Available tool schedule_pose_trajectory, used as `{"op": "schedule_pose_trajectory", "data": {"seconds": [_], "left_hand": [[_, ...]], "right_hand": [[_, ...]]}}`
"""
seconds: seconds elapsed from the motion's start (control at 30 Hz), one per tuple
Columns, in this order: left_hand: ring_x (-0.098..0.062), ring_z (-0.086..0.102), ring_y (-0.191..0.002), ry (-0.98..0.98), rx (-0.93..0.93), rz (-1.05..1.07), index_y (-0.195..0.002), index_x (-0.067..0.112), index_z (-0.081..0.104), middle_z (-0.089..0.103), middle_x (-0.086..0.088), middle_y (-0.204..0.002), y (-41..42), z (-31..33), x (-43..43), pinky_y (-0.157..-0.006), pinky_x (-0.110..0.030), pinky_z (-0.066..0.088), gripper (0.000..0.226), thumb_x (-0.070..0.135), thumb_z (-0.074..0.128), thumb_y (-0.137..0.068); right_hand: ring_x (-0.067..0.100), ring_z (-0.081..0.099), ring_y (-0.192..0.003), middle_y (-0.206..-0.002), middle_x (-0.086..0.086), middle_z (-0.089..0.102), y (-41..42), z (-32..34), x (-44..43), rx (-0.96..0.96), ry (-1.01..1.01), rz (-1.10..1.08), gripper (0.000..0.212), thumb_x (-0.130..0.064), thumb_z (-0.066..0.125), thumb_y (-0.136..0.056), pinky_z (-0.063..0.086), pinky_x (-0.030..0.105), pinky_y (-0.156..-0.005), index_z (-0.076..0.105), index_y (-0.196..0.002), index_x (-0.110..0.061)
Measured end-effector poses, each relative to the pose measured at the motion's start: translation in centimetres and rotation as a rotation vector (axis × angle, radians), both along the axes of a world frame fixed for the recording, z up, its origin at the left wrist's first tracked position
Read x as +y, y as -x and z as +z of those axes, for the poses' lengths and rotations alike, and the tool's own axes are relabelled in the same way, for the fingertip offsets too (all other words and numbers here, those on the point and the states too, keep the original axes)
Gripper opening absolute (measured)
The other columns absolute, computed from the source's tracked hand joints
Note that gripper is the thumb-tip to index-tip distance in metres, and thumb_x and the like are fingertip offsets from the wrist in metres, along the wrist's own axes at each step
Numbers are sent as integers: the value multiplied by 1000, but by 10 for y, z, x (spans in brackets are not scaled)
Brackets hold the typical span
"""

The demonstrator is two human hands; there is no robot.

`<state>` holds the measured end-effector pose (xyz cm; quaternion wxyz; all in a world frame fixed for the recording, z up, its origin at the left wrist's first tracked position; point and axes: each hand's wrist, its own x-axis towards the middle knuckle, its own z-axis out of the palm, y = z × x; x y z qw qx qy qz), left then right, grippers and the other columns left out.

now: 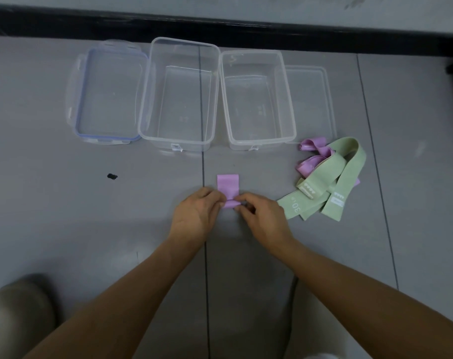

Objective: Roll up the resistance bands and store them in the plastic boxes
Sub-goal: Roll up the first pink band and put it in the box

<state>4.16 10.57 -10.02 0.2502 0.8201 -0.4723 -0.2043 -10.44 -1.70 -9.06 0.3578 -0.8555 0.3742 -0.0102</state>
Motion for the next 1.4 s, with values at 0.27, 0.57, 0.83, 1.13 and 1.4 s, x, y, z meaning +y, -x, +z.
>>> {"op": "schedule_pose_trajectory", "data": {"seconds": [0.27,0.57,0.83,1.13,1.4], "left_hand": [[-27,62,-71,4,-82,-10,-86,15,67,61,-4,-86,3,-1,-3,-59,-32,48,31,40,49,-86],[-28,63,-76,5,-46,-6,-90,19,71,64,-2,-88,-5,1,-9,-64,-36,52,36,44,45,-87],[-29,63,-76,19,-64,-1,-91,22,69,64,-2,-88,-4,1,-8,-64,-35,50,32,42,45,-88],[-31,62,-74,28,-65,-19,-89,14,66,61,-7,-90,-5,-5,-11,-61,-36,51,30,40,53,-87],[-31,64,-75,22,-78,-51,-89,15,69,64,-6,-90,-7,-3,-7,-60,-35,51,38,44,45,-88]], "right_hand": [[11,66,-87,-99,-8,74,-2,4,1,24,-59,-72,26,-34,66,-90,50,27,-81,71,-116,-31],[5,61,-93,-113,-7,70,1,-1,0,-56,-20,12,31,-23,66,-91,47,18,-85,68,-122,-26],[9,67,-96,-108,-13,73,-7,0,-9,14,-6,9,23,-33,64,-91,51,26,-85,71,-113,-31],[16,64,-101,-112,-4,70,-11,-4,-9,18,77,36,27,-35,58,-93,53,35,-85,69,-118,-31],[11,57,-82,-97,-7,63,-1,-5,-3,-19,41,74,27,-31,66,-90,52,35,-72,65,-117,-30]]}}
